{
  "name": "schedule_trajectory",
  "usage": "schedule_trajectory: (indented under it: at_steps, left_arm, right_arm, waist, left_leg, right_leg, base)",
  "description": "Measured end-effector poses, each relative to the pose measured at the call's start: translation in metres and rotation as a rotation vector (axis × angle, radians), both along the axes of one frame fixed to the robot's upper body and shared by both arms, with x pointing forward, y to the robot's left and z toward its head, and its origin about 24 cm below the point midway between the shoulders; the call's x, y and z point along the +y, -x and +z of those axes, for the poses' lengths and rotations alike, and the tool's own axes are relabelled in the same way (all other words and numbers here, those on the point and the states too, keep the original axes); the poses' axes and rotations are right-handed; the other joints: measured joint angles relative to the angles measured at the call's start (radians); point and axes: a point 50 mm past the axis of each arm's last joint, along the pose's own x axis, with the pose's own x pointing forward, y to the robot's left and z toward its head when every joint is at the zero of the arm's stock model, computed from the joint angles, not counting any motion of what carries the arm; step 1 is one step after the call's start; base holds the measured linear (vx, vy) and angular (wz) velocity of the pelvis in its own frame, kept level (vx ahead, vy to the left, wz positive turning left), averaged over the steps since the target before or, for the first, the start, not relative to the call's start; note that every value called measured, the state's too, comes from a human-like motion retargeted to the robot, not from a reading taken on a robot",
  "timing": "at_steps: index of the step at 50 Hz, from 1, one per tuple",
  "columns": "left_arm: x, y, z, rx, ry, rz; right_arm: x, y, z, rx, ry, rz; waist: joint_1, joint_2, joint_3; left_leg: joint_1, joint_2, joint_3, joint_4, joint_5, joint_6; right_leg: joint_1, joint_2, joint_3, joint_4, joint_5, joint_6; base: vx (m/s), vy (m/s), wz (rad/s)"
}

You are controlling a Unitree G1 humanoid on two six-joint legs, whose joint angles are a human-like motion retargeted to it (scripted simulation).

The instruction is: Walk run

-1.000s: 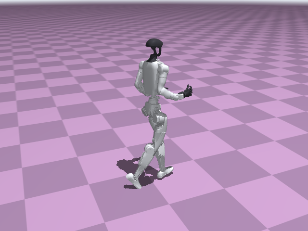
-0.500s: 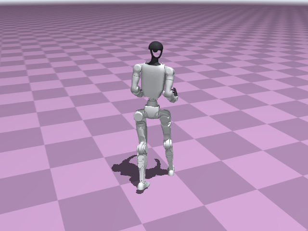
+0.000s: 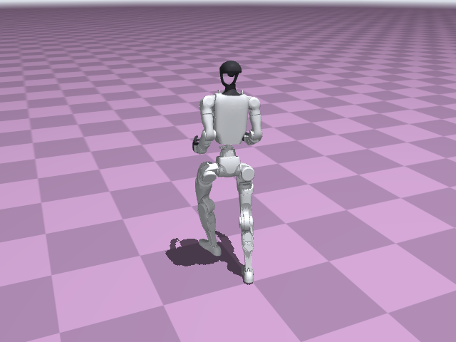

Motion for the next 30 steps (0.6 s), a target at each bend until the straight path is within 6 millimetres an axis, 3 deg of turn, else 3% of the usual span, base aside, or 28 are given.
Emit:
schedule_trajectory:
  at_steps: [3,5,7,10,12,13,15,20,24,27,30]
  left_arm:
    - [0.000,0.001,-0.001,0.004,0.019,0.031]
    - [0.001,0.001,-0.001,0.005,0.018,0.043]
    - [0.003,0.003,-0.002,0.008,0.004,0.047]
    - [0.005,-0.002,0.002,-0.014,-0.017,0.044]
    - [0.003,-0.018,0.012,-0.079,-0.016,0.031]
    - [0.001,-0.027,0.019,-0.118,-0.012,0.014]
    - [-0.004,-0.046,0.034,-0.199,-0.012,-0.014]
    - [-0.015,-0.083,0.071,-0.375,-0.028,-0.073]
    - [-0.016,-0.094,0.095,-0.481,-0.093,-0.136]
    - [-0.009,-0.091,0.096,-0.487,-0.186,-0.162]
    - [0.006,-0.075,0.075,-0.385,-0.272,-0.131]
  right_arm:
    - [0.003,0.003,-0.005,0.019,-0.004,-0.008]
    - [0.005,0.008,-0.011,0.045,-0.016,-0.021]
    - [0.006,0.017,-0.021,0.094,-0.043,-0.040]
    - [0.006,0.035,-0.036,0.170,-0.079,-0.076]
    - [0.003,0.044,-0.041,0.200,-0.091,-0.121]
    - [0.000,0.047,-0.044,0.212,-0.095,-0.157]
    - [-0.009,0.056,-0.048,0.232,-0.101,-0.222]
    - [-0.027,0.083,-0.055,0.286,-0.130,-0.339]
    - [-0.039,0.094,-0.054,0.292,-0.107,-0.379]
    - [-0.042,0.091,-0.050,0.270,-0.083,-0.395]
    - [-0.038,0.072,-0.044,0.206,-0.078,-0.418]
  waist:
    - [0.013,-0.019,0.006]
    - [0.028,-0.040,0.006]
    - [0.045,-0.060,-0.009]
    - [0.037,-0.045,-0.013]
    - [-0.005,0.019,0.008]
    - [-0.018,0.053,0.014]
    - [-0.036,0.101,0.019]
    - [-0.066,0.139,0.031]
    - [-0.162,0.142,0.048]
    - [-0.220,0.123,0.070]
    - [-0.240,0.114,0.093]
  left_leg:
    - [0.014,0.002,0.093,-0.059,-0.006,-0.021]
    - [0.053,-0.003,0.151,-0.081,0.055,0.011]
    - [0.116,-0.025,0.149,-0.112,0.007,0.020]
    - [0.142,-0.065,-0.051,-0.099,-0.061,0.020]
    - [0.208,-0.029,-0.083,-0.096,-0.094,0.020]
    - [0.244,-0.024,-0.117,-0.105,-0.111,0.020]
    - [0.302,-0.029,-0.192,-0.133,-0.126,0.020]
    - [0.455,-0.077,-0.305,-0.258,-0.103,0.020]
    - [0.555,-0.121,-0.429,-0.292,-0.091,0.002]
    - [0.634,-0.150,-0.514,-0.293,-0.060,-0.027]
    - [0.716,-0.141,-0.532,-0.285,0.033,-0.111]
  right_leg:
    - [0.036,0.007,-0.021,0.023,0.056,0.022]
    - [0.061,0.002,-0.023,0.050,0.127,0.071]
    - [0.085,0.000,-0.031,0.098,0.259,0.132]
    - [0.074,0.038,0.060,0.251,0.561,0.205]
    - [0.007,0.108,0.051,0.437,0.669,0.154]
    - [-0.032,0.144,0.060,0.525,0.672,0.139]
    - [-0.129,0.182,0.092,0.687,0.535,0.125]
    - [-0.336,0.079,0.063,0.791,0.310,-0.010]
    - [-0.473,0.016,0.118,0.599,0.235,0.015]
    - [-0.521,-0.004,0.202,0.369,0.206,0.015]
    - [-0.526,0.015,0.291,0.154,0.138,0.003]
  base:
    - [0.84,-0.02,0.65]
    - [0.91,-0.02,0.39]
    - [0.98,-0.17,0.23]
    - [1.22,0.00,0.86]
    - [0.95,0.12,1.87]
    - [1.01,0.10,2.12]
    - [0.92,0.04,2.00]
    - [0.87,0.00,1.87]
    - [1.01,-0.14,2.35]
    - [0.93,-0.27,1.67]
    - [1.24,-0.34,0.69]
